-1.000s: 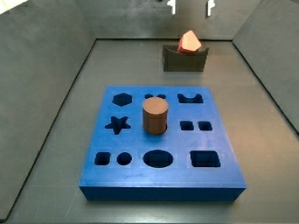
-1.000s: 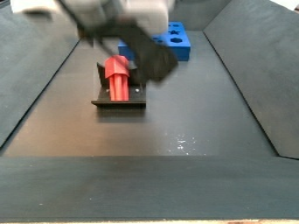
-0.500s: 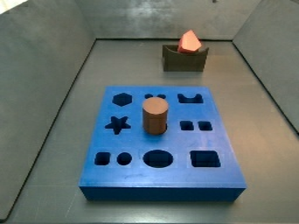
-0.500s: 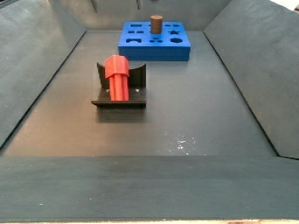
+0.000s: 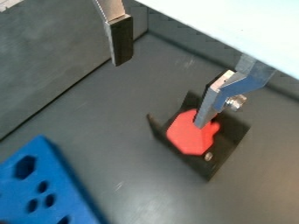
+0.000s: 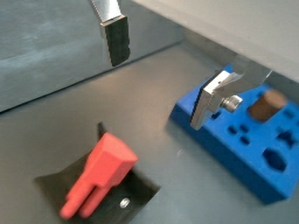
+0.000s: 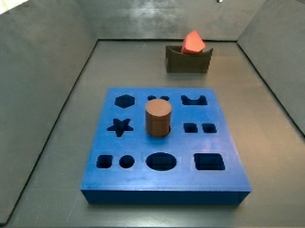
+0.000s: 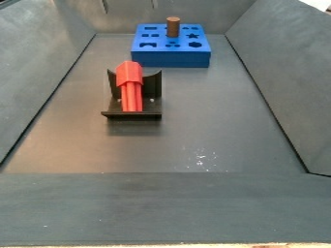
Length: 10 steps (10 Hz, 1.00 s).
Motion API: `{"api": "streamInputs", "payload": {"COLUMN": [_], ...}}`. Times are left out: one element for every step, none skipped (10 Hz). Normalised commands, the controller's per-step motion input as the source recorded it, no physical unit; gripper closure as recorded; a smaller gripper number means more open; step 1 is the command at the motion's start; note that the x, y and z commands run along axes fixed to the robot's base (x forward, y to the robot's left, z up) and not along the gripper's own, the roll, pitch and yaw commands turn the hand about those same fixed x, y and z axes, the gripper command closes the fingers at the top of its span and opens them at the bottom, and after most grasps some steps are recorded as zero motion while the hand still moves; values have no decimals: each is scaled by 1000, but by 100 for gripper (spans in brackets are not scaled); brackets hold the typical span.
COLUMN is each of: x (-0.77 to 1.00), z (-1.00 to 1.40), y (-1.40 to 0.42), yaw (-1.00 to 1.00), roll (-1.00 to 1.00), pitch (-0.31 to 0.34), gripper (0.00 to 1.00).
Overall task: Pick up the 3 prong object. Move up. Place the 3 prong object on the fixture. Regrasp the 3 prong object. Move to above the board. Insert the 3 prong object.
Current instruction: Regrasp the 3 prong object.
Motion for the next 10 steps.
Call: {"api": "streamInputs", "payload": {"x": [-35,-24,-17,-16,-14,-5,2,20,30,46], "z": [12,10,2,1,3,5,2,-5,-1,-6], "y": [-24,-22,-19,-19,-14,-19,-20,-22,-26,-26], "yaw": [31,32,34,36,37,39,41,45,47,53], "roll": [1000,1000,1000,1000,1000,1000,1000,1000,1000,1000], "pitch": [17,10,6,4,7,12,15,27,31,48], "gripper": [0,0,0,0,0,0,0,0,0,0]}}
